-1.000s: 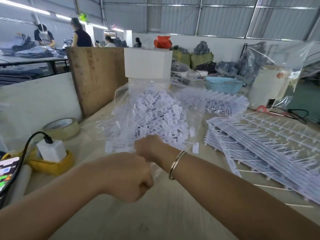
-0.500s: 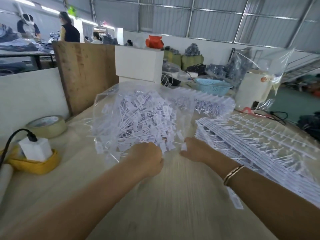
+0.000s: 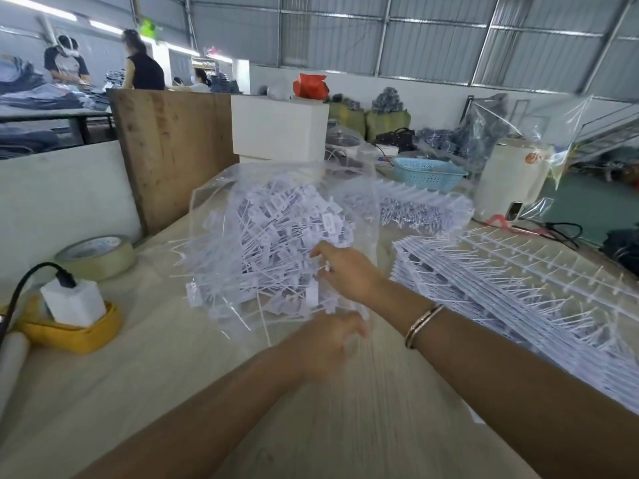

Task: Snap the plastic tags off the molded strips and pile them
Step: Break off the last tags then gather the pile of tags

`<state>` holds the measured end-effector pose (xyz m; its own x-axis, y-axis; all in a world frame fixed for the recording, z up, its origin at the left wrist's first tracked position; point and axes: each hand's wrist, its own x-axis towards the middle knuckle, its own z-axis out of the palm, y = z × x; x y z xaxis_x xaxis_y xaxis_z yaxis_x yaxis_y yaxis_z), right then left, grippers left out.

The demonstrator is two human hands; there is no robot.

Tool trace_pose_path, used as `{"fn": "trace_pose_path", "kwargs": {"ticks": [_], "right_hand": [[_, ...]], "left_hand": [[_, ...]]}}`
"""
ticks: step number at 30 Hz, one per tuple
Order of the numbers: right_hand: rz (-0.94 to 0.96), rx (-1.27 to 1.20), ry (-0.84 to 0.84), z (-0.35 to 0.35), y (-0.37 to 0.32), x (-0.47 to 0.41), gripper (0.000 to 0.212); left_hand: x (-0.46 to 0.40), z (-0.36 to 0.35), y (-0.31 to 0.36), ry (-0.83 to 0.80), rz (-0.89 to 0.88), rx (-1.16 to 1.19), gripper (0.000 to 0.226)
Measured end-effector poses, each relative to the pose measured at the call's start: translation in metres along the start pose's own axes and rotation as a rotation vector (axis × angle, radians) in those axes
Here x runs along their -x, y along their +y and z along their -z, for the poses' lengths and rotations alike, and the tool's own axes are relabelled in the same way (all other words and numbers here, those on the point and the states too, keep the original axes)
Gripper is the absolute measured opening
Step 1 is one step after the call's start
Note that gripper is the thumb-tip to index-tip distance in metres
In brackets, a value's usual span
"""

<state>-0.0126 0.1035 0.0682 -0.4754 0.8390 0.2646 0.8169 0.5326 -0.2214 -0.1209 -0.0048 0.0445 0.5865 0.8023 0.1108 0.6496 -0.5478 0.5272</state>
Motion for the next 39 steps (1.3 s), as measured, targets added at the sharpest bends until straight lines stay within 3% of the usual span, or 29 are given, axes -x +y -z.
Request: {"fn": "trace_pose_path", "kwargs": {"ticks": [4, 8, 10, 13, 14, 18, 22, 26, 31, 36, 39], "right_hand": [[0.098, 0.491, -0.116, 0.015, 0.026, -0.008, 0.049], [0.035, 0.434, -0.253, 0.044, 0.043, 0.014, 0.079], [0.077, 0.339, -0.203, 0.06, 0.04, 0.03, 0.069], [0.236, 0.205, -0.018, 0.069, 0.023, 0.073, 0.027], [0.207, 0.165, -0.042, 0.068, 0.014, 0.094, 0.025], [-0.003, 0.256, -0.266, 0.037, -0.01, 0.154, 0.054], [-0.139, 0.228, -0.312, 0.022, -0.015, 0.152, 0.027], [-0.213, 0.181, -0.321, 0.019, -0.012, 0.132, 0.029], [-0.095, 0.409, -0.335, 0.036, -0.018, 0.121, 0.029], [0.076, 0.39, -0.215, 0.095, -0.034, 0.099, 0.026], [0.176, 0.269, -0.199, 0.095, -0.053, 0.059, 0.03]], "left_hand": [[0.009, 0.003, -0.003, -0.12, -0.24, -0.006, 0.045], [0.015, 0.019, -0.013, -0.007, -0.251, 0.027, 0.047], [0.014, 0.02, -0.017, -0.003, -0.207, -0.002, 0.048], [0.012, 0.014, -0.022, -0.071, -0.128, -0.075, 0.043], [0.012, 0.01, -0.023, -0.086, -0.115, -0.093, 0.042], [0.009, 0.005, -0.027, -0.122, -0.082, -0.154, 0.043], [0.007, 0.005, -0.025, -0.128, -0.067, -0.115, 0.045], [0.013, 0.006, -0.027, -0.119, -0.083, -0.099, 0.044], [0.021, 0.004, -0.03, -0.09, -0.092, -0.158, 0.041], [0.022, -0.003, -0.019, -0.14, -0.192, -0.229, 0.054], [0.019, -0.006, -0.007, -0.13, -0.247, -0.237, 0.058]]}}
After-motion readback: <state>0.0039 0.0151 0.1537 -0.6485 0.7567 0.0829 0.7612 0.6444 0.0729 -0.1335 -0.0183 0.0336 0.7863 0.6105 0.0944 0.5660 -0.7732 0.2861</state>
